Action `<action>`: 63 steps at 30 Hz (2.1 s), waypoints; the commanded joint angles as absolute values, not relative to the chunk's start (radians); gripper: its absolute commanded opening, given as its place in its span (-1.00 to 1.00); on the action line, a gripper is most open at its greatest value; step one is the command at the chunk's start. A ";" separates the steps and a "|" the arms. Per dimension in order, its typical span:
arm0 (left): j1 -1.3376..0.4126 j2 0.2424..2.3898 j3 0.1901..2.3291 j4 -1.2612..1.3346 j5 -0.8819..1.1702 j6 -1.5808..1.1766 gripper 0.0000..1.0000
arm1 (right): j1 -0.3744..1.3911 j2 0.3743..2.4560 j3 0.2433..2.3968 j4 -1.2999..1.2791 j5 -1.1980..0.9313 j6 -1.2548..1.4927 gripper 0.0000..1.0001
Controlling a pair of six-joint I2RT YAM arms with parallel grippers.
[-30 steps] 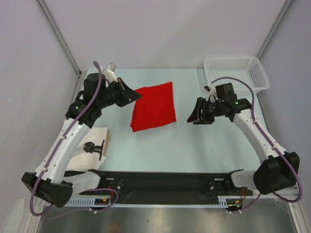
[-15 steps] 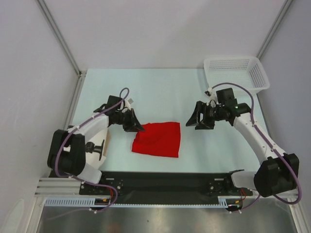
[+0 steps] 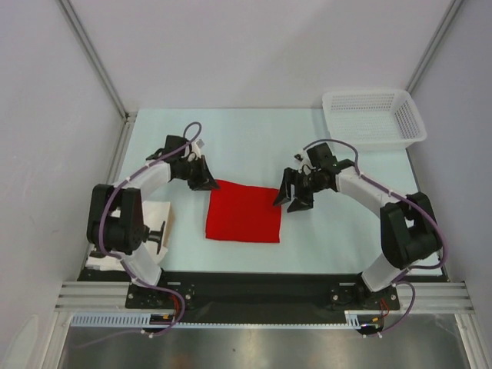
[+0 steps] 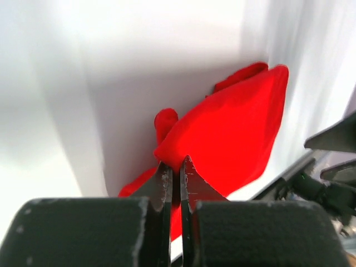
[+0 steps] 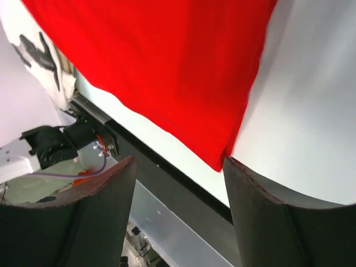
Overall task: Fold and stack the t-shirts
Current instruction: Neatly place the folded tshirt to the corner
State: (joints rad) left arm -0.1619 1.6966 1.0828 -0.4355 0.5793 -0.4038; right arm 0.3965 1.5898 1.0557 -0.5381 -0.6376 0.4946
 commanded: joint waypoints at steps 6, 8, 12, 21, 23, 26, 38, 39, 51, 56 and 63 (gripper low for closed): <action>-0.129 1.865 1.293 -0.548 0.476 -0.288 -0.34 | 0.590 1.689 1.371 -0.724 -0.301 0.307 0.43; -0.129 1.859 1.286 -0.546 0.456 -0.299 0.07 | 0.629 1.693 1.426 -0.759 -0.227 0.264 0.50; -0.129 1.741 1.266 -0.587 0.318 -0.324 0.50 | 0.787 1.681 1.451 -0.792 -0.002 0.135 0.76; -0.058 1.136 1.126 -0.643 -0.084 -0.561 0.49 | 1.235 1.733 1.278 -0.378 0.477 -0.294 0.99; -0.052 1.025 1.088 -0.658 -0.164 -0.621 0.35 | 1.256 1.794 1.290 -0.336 0.485 -0.324 0.96; -0.034 0.942 1.043 -0.676 -0.221 -0.679 0.30 | 1.288 1.880 1.383 -0.343 0.471 -0.363 0.84; -0.005 0.894 1.071 -0.799 -0.129 -0.719 0.36 | 1.348 2.143 1.558 -0.337 0.475 -0.408 0.61; -0.005 0.890 1.069 -0.802 -0.126 -0.719 0.36 | 1.347 2.152 1.563 -0.333 0.485 -0.410 0.63; 0.078 0.939 1.066 -0.838 -0.048 -0.689 0.51 | 1.276 2.244 1.626 -0.316 0.514 -0.466 0.40; 0.100 0.945 1.055 -0.841 -0.020 -0.684 0.87 | 1.249 2.238 1.646 -0.308 0.440 -0.482 -0.43; 0.130 0.977 0.980 -0.812 0.162 -0.705 1.00 | 1.184 2.114 1.640 -0.371 0.335 -0.453 -1.00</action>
State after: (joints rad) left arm 0.1150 0.9699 1.0321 -0.8429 0.0231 -0.6971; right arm 1.2270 2.2074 1.6257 -0.3321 0.4007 -0.4625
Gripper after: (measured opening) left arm 0.996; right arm 0.080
